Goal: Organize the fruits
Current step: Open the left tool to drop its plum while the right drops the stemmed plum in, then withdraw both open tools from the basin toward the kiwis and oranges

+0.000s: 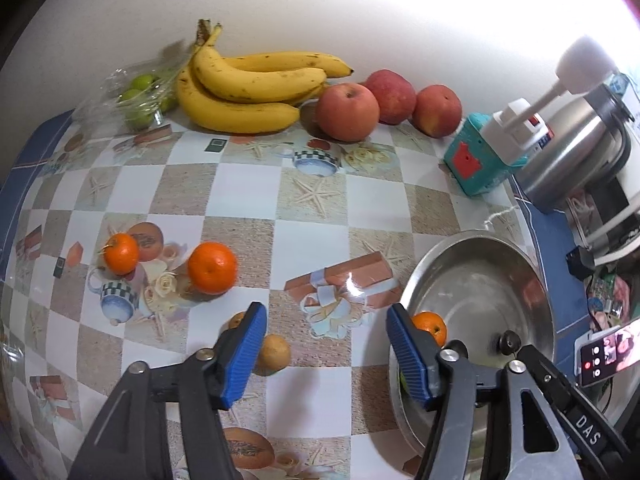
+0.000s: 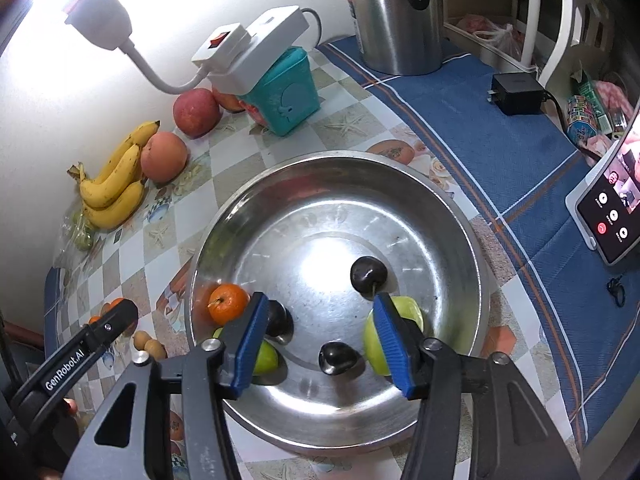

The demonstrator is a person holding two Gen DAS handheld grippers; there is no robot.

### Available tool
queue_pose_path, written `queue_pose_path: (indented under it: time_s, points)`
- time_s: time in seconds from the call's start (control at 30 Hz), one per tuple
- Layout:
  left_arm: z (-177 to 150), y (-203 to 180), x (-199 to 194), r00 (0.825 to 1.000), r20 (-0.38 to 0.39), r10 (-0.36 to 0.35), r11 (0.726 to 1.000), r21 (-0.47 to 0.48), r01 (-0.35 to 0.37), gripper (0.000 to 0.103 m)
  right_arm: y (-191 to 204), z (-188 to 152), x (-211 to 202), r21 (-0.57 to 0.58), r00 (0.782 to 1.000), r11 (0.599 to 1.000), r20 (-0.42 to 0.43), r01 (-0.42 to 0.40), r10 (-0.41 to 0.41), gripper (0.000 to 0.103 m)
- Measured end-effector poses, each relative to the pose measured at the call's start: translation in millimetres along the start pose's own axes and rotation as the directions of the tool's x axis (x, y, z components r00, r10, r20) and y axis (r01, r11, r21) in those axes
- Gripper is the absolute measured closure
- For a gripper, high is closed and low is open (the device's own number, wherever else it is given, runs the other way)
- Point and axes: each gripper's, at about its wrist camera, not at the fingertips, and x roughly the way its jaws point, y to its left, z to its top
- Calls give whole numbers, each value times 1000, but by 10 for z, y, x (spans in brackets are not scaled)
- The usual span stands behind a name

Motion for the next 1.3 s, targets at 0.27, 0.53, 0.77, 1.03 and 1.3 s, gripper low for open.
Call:
queue_pose_path:
  time_s: [0.27,0.53,0.77,1.03,1.3]
  points:
    - [-16,64,49,999,-3,45,998,-37,-45,4,50,-13,42,-53,999,998,8,39,-39,22]
    - [-28,74,59,996,12,86,996,-25,-86,0,44,-9,38,-56,999,997,20,49,-48,16]
    - [-29,50,29,996,19,86,996,-6,-86,0,53,-14,35,-53,999,998,34,44,-43,6]
    - [-28,57,-16,996,27,88,996,20,-89,0,79,-23,59,-50,999,998,24,33,-32,5]
    - [12,223,-113,988,62,144,988,47,-147,0,213,-57,89,-78,1000,997,10,15,-14,5]
